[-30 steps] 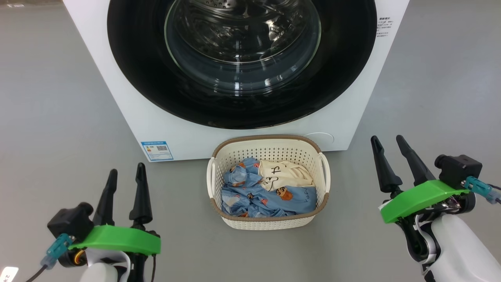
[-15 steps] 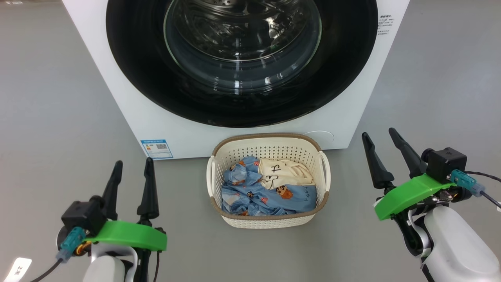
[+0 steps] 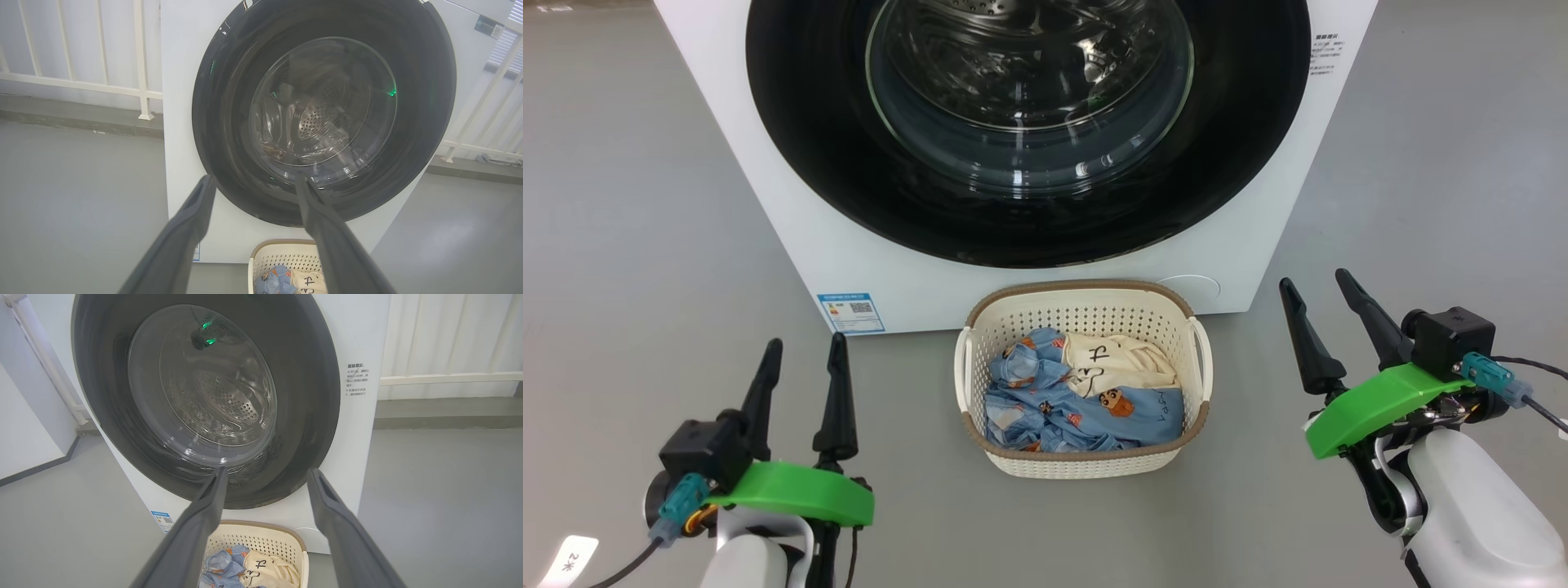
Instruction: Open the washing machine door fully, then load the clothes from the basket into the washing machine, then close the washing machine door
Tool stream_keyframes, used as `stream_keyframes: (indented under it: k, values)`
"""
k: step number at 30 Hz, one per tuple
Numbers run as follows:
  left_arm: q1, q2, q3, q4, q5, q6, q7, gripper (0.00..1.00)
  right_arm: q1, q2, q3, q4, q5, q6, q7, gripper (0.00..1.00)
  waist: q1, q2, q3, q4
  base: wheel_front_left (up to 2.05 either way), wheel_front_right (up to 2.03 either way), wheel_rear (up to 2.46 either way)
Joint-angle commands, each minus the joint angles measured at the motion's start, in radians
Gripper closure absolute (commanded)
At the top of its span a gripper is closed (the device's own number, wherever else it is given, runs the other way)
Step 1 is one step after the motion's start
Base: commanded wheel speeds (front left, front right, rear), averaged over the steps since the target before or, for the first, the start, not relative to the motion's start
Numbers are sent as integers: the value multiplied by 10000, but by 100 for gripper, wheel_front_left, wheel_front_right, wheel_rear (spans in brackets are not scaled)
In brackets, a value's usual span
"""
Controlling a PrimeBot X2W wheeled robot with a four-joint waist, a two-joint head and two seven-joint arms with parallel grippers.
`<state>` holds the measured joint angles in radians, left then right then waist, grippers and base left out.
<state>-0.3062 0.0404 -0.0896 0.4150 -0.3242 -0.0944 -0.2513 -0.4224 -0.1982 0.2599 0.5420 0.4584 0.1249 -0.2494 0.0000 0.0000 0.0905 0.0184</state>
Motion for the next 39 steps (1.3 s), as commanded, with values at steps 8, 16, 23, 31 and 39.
stream_keyframes:
  k: [8,16,23,31,39]
  values:
    - [-323,110,246,-102,48,86,-105,0,-248,-88,225,-168,52,58,-124,0,0,0,-13,3,0,0,0]
    - [-312,108,265,-100,18,128,-105,0,-239,-90,257,-187,61,58,-124,0,0,0,-24,-3,0,0,0]
    - [-307,107,286,-117,39,156,-105,0,-240,-87,283,-192,81,58,-124,0,0,0,-38,-9,0,0,0]
    - [-300,107,286,-65,57,152,-105,0,-238,-90,327,-173,106,58,-124,0,0,0,-61,-19,0,0,0]
    - [-293,155,223,11,94,117,-105,0,-229,-79,364,-156,130,58,-124,0,0,0,-86,-42,0,0,0]
